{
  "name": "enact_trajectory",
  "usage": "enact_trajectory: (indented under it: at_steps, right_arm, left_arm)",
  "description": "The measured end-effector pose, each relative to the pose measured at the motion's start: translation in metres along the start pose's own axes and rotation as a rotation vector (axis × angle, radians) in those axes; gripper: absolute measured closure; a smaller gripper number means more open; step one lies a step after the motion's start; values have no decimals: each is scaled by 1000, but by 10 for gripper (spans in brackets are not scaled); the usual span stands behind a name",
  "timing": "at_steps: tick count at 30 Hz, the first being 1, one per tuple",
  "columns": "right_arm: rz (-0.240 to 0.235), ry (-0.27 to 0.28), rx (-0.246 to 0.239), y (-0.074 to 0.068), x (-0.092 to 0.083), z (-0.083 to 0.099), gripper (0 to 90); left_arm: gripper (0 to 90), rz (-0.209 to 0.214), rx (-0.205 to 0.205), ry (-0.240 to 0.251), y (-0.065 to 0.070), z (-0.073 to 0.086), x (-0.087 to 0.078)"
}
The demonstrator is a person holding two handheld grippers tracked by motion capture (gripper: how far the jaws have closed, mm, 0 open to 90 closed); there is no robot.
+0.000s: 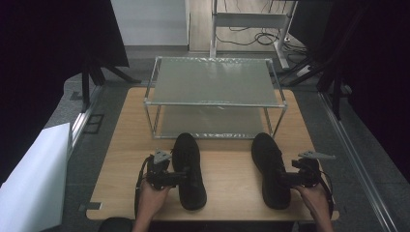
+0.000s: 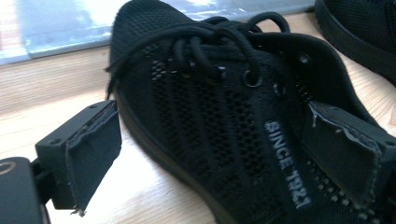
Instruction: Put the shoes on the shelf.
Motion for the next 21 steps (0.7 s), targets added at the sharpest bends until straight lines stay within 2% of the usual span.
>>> enact_trajectory:
  at_steps: [3, 6, 7, 10, 12, 17, 21]
  right_arm:
    - [12, -15, 3, 0, 7, 0, 52]
    - [45, -34, -8, 0, 15, 1, 77]
    - [53, -34, -9, 0, 17, 2, 93]
    - [72, -36, -15, -1, 24, 2, 148]
    - [71, -30, 1, 0, 28, 3, 206]
    - [107, -28, -3, 3, 33, 4, 317]
    - [139, -17, -39, 4, 30, 4, 415]
  left_arm:
    - [42, -13, 6, -13, 2, -1, 6]
    - [7, -70, 50, -52, 3, 0, 18]
    - [5, -77, 54, -65, 2, 1, 23]
    - [0, -76, 36, -83, -1, 4, 33]
    - [0, -63, 23, -87, -3, 3, 36]
    - [5, -94, 48, -95, -6, 1, 36]
    - [260, -81, 11, -65, -15, 1, 33]
Point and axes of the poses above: each handheld gripper's, and its own axes: x roughly forward along the jaws, z roughly out of its underside, y roughly to its right, the point moved 4 cm from there along x, roughly forward along the jaws, and after that the axes turned 5 degrees about -x, right-handed, at the moved point
